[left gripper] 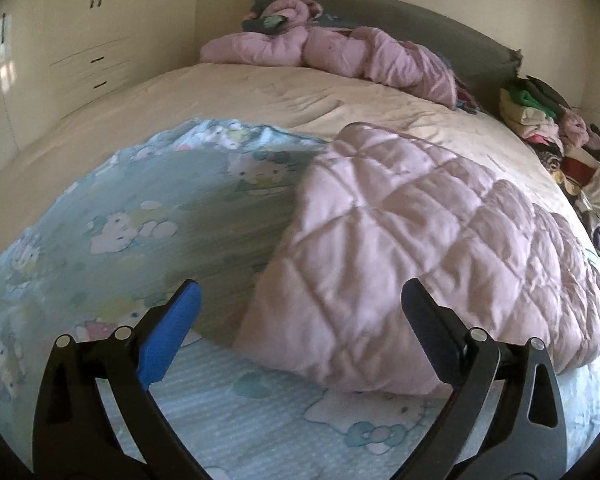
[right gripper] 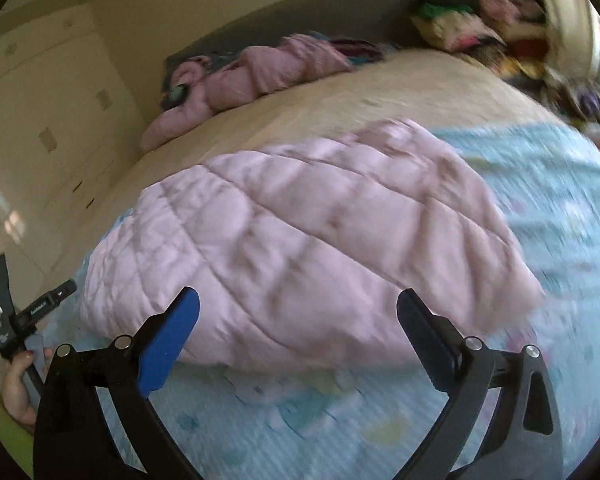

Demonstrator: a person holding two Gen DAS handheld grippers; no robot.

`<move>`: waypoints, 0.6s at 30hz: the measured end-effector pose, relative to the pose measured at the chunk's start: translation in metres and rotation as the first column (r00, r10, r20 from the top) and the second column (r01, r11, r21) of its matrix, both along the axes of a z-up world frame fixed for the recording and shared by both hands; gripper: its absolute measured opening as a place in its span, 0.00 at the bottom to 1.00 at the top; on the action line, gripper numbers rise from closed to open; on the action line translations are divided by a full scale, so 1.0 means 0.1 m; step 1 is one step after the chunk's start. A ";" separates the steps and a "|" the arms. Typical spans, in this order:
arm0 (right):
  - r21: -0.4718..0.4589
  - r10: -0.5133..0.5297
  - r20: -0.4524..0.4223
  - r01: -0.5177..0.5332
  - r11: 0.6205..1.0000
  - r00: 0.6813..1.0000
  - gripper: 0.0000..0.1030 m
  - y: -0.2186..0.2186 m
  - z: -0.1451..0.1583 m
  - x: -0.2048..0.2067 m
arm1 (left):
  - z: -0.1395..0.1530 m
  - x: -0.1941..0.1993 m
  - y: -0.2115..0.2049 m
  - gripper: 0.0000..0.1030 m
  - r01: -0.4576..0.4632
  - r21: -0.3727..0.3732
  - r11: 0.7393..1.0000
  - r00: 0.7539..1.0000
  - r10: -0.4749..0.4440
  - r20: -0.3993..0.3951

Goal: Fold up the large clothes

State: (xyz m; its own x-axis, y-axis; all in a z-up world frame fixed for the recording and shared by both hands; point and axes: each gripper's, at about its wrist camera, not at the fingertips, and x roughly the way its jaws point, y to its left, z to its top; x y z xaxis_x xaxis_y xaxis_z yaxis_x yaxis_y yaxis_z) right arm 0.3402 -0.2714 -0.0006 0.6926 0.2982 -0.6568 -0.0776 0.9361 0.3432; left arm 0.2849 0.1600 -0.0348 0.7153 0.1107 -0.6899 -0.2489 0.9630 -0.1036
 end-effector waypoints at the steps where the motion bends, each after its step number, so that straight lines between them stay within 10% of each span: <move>1: 0.014 -0.023 -0.014 0.023 1.000 1.000 0.96 -0.11 -0.03 -0.06 | -0.01 -0.01 0.02 0.91 -0.005 -0.003 1.000 1.000 0.005 -0.001; 13: 0.138 -0.195 -0.120 0.210 0.968 0.974 0.96 -0.89 -0.33 -0.45 | -0.33 -0.01 0.26 0.91 -0.014 -0.183 0.983 0.998 0.003 -0.065; 18: 0.250 -0.213 -0.214 0.265 0.931 0.953 0.96 -1.14 -0.51 -0.32 | -0.50 0.08 0.46 0.91 -0.013 -0.389 0.921 0.998 -0.010 -0.059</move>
